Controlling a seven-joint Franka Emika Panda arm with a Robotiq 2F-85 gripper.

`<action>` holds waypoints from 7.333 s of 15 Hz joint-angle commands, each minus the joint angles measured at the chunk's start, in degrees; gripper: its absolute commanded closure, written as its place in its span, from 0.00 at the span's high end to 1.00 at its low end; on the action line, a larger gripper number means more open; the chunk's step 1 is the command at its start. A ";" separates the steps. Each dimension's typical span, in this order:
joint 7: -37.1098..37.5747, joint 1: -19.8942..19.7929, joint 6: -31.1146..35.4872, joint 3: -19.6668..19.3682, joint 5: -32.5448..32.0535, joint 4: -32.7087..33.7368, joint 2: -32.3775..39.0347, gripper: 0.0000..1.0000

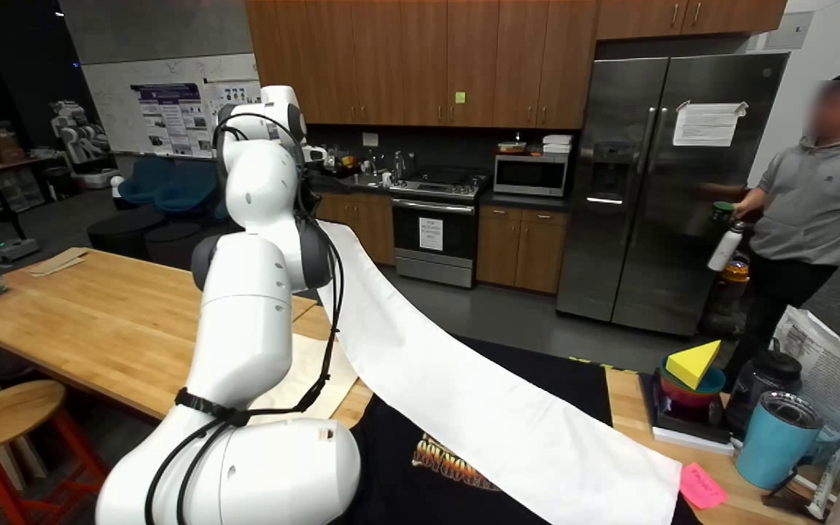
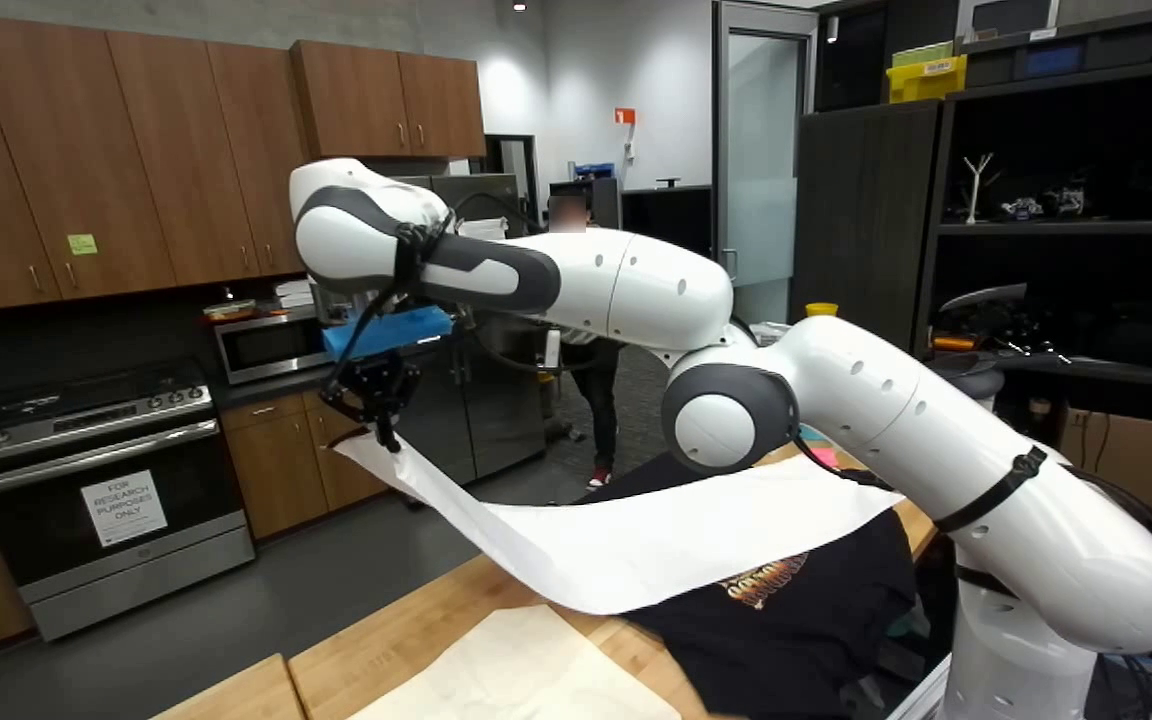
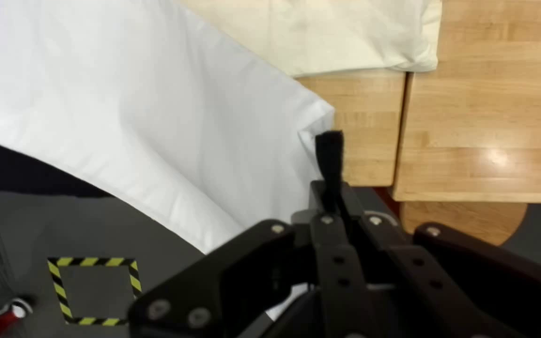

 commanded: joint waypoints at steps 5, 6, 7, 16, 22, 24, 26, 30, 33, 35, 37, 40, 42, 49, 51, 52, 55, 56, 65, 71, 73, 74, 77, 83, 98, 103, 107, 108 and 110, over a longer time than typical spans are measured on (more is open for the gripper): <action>10.24 -7.75 -4.80 4.43 8.86 1.66 1.52 0.01; 11.50 -8.96 -2.80 5.06 10.03 0.42 1.06 0.01; 12.70 -10.03 -1.16 5.61 10.98 -0.13 1.00 0.01; 25.96 -16.29 -12.49 6.48 13.12 0.17 3.15 0.01; 28.29 -16.81 -27.98 5.14 11.86 0.39 4.17 0.01; 30.02 -17.52 -30.61 5.49 13.01 0.55 4.87 0.01; 33.38 -18.70 -32.50 6.11 15.05 0.21 5.62 0.01; 45.65 -21.95 -31.31 7.07 20.72 0.37 7.90 0.01; 50.50 -23.93 -26.66 6.93 21.84 1.08 9.42 0.01; 52.18 -24.78 -21.83 6.29 20.68 1.03 9.78 0.01; 52.34 -25.24 -17.65 5.45 18.73 1.31 9.89 0.01; 48.86 -25.50 -9.43 3.92 14.49 -0.32 8.24 0.01; 46.15 -25.26 -5.39 2.91 11.37 -0.06 7.48 0.01; 35.82 -23.46 7.47 -0.31 2.86 0.64 4.64 0.01; 32.64 -23.21 12.12 -0.60 1.84 0.68 4.18 0.01; 31.45 -23.16 15.01 -0.57 1.65 0.67 4.09 0.01; 27.57 -23.27 24.45 -0.04 2.21 0.64 4.46 0.01; 26.25 -23.35 27.81 0.23 2.54 0.56 4.69 0.01; 8.99 -22.22 26.18 3.00 4.65 -3.06 2.24 0.01; 3.85 -14.76 9.78 0.75 0.39 -2.73 1.33 0.01; 1.93 -11.18 5.73 0.90 -0.49 -2.38 1.33 0.01; 0.84 -9.34 4.19 1.07 -0.78 -2.29 1.32 0.01; -1.40 -2.81 -0.09 1.25 -1.82 -2.18 1.47 0.01; -0.73 13.98 -11.30 -1.45 -7.51 0.33 4.47 0.01; 13.01 15.86 -32.60 -8.64 -10.22 0.09 5.74 0.01; 8.10 6.58 -18.78 -3.98 -3.96 0.12 7.23 0.01; 1.28 1.49 -12.43 0.32 0.67 -0.17 9.55 0.01; -0.81 0.54 -12.14 1.30 1.74 0.05 10.25 0.01; -5.15 -1.38 -12.43 3.09 3.81 -0.25 11.72 0.01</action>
